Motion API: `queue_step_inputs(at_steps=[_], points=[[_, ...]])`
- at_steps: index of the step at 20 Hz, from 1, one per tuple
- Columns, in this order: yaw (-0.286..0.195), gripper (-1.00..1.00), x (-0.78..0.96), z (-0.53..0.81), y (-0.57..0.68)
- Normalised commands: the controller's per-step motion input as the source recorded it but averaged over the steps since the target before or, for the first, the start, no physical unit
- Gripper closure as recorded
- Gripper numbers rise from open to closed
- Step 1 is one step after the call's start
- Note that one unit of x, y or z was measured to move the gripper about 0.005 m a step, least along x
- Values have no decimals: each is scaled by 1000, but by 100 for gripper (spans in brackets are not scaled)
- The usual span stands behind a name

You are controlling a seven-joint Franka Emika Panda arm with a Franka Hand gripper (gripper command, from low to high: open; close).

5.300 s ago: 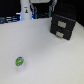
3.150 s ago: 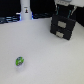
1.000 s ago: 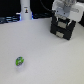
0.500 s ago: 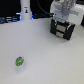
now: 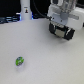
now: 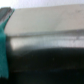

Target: Open the kcup holder, insert the kcup into the holder, and close the kcup holder

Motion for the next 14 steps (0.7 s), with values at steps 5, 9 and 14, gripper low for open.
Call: queue_step_inputs(at_steps=[5,9,14], points=[[-50,100,904,138,-398],[-55,100,895,104,-416],[-57,100,860,110,-440]])
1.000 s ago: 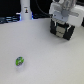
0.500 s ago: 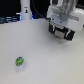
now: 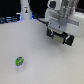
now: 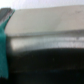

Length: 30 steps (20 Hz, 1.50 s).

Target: Open the kcup holder, insert the kcup into the holder, and close the kcup holder

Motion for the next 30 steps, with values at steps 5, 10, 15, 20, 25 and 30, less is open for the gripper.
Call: queue_step_inputs(at_steps=[5,10,15,20,25,30], points=[[-49,-100,721,99,-353],[-51,-100,290,163,-153],[-113,-100,343,294,-367],[-161,-100,326,293,-585],[-194,-100,204,164,-673],[-214,-100,116,105,-656]])
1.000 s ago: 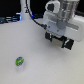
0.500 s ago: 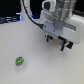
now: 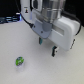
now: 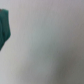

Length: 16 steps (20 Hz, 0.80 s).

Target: Open the kcup holder, insert the kcup into the holder, and close the kcup holder

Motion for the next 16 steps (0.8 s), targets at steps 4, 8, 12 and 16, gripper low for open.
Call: queue_step_inputs(at_steps=[4,8,12,16], points=[[-215,-100,67,62,-676],[-234,-100,43,16,-609],[-229,-100,84,1,-621],[-238,-100,243,-8,-534]])
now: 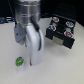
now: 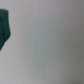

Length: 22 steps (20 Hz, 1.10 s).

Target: Open the kcup holder, insert the kcup into the holder, and close the kcup holder

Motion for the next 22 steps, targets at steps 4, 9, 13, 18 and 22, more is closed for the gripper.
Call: queue_step_inputs(at_steps=[4,9,13,18,22], points=[[-251,-100,257,-76,-445],[-219,-100,323,-130,-299],[-157,-100,300,-163,-255],[-153,-100,197,-143,-123],[-75,-100,41,-59,-49]])
